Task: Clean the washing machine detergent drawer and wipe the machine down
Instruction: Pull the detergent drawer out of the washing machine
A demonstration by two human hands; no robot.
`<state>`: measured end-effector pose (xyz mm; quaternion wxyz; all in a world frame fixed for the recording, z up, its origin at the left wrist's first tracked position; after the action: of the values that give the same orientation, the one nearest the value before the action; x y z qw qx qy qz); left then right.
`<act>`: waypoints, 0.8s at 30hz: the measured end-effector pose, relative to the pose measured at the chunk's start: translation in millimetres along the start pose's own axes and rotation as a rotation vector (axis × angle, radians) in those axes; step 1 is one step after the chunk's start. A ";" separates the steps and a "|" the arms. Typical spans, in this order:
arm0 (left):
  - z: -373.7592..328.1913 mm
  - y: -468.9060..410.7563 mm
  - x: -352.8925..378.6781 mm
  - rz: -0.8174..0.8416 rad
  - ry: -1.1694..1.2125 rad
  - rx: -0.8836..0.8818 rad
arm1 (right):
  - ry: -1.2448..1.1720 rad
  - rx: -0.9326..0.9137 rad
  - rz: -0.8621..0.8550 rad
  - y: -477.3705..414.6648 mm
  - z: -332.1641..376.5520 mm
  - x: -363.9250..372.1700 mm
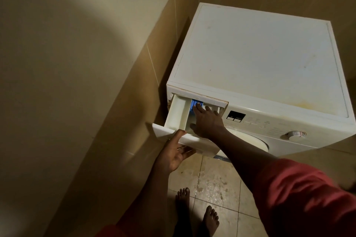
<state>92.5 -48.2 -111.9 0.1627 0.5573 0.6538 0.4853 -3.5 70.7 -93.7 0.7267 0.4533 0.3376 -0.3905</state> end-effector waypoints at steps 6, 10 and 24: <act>-4.4 4.3 1.8 -0.042 0.051 0.009 | 0.028 0.001 -0.008 2.4 1.0 -0.3; 9.7 15.1 -3.3 -0.055 0.075 0.002 | -0.028 -0.006 -0.035 18.3 5.5 13.2; 39.4 68.1 -25.7 -0.108 -0.264 0.031 | -0.111 -0.036 -0.184 102.1 -7.5 10.7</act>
<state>169.4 -59.4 -83.5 0.2645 0.5828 0.6631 0.3881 89.7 103.8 -65.1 0.7133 0.3849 0.3441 -0.4740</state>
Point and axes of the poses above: each hand's wrist, its own y-axis away from the middle knuckle, its own x-axis out of the palm, z = x × y, the point moved 3 cm from there along -y, towards the middle knuckle, and after that the axes turned 11 degrees about -y, right-handed, at the moved point
